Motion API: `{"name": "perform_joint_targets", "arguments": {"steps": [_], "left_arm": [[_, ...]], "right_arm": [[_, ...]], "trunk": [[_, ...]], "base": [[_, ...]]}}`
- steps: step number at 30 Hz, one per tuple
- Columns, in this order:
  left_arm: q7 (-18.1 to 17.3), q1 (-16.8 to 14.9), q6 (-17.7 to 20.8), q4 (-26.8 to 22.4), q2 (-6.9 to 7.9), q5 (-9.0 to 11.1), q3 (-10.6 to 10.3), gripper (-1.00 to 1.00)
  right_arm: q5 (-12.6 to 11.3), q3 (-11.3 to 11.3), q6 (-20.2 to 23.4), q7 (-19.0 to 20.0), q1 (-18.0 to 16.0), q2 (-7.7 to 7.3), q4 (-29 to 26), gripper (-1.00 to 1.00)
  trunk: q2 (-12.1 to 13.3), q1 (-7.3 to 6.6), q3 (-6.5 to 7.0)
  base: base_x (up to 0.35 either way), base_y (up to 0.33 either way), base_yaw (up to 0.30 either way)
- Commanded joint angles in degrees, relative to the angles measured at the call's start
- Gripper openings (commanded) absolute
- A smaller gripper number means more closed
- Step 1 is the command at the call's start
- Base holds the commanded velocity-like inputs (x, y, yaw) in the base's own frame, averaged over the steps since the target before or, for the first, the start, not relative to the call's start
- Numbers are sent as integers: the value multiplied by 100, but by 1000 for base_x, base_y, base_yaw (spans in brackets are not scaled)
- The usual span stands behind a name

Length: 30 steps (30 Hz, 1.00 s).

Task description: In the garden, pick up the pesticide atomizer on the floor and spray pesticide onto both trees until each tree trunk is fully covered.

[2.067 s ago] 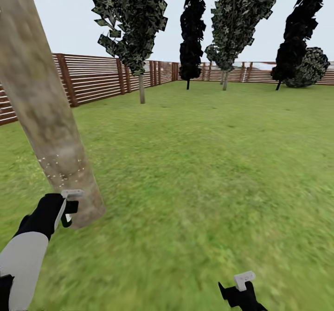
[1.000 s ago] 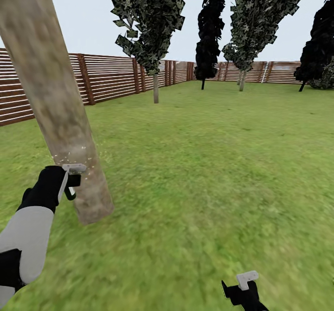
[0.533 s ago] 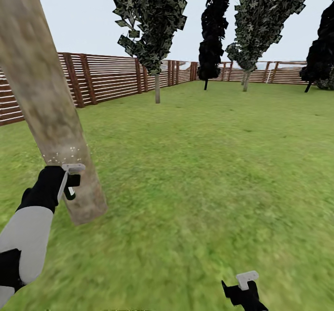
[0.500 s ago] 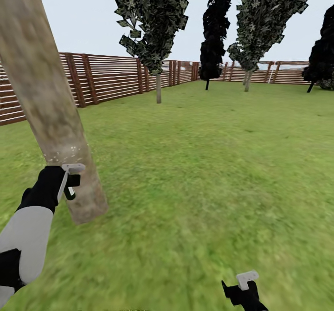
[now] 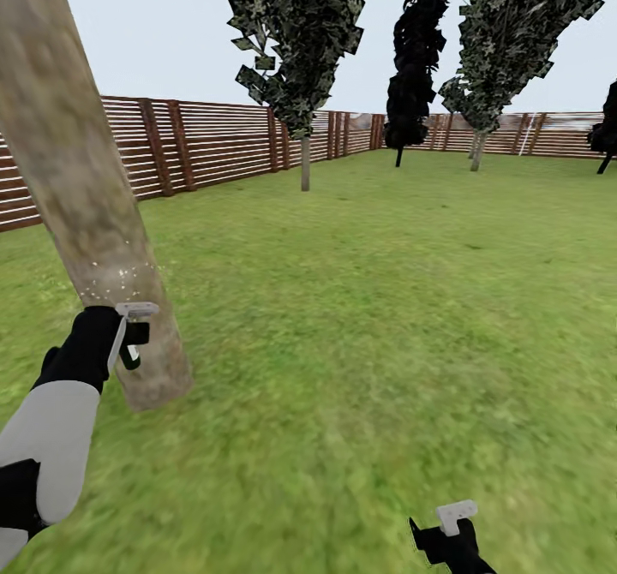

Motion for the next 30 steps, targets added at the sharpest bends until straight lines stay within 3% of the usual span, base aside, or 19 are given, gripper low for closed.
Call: {"name": "perform_joint_targets", "arguments": {"steps": [1, 9, 10, 11, 12, 15, 18, 24, 30], "left_arm": [[-41, -5, 23, -6, 0, -55, 13, -100], [-37, 9, 23, 5, 7, -55, 22, -100], [-29, 91, 16, 51, 73, -55, 53, -100], [-34, 415, -7, 72, 447, -47, 85, -100], [-40, 534, -11, 76, 557, -41, 89, -100], [-37, 610, -16, 81, 519, -22, 59, -100], [-24, 618, -20, 83, 292, -30, 57, -100], [-32, 619, -13, 74, 267, -27, 43, -100], [-31, 619, -12, 28, 266, -29, 41, -100]], "right_arm": [[5, -49, -19, 49, -3, 0, 0, 100], [5, -49, -17, 49, -3, 5, 0, 100], [5, -49, -18, 49, -3, 3, 0, 100], [5, -49, -17, 49, -3, 8, 0, 100], [5, -49, -16, 49, -3, 9, 0, 100], [5, -48, -18, 49, -3, 9, 0, 100], [5, -49, -17, 50, -3, 9, 0, 100], [5, -44, -17, 50, -3, 9, 1, 100], [5, -49, -17, 49, -3, 9, 0, 100]], "trunk": [[-2, 0, -6], [-2, 0, -6], [-2, 0, -6], [-2, 0, -6], [-2, 0, -6], [-2, 0, -6], [-2, 0, -6], [-2, 0, -6], [-2, 0, -6]], "base": [[138, -275, 51], [138, -275, 258], [138, -275, 278], [138, -274, 278], [142, -271, 245], [152, -265, 66], [171, -247, 8], [185, -235, 14], [76, -258, 241]]}}
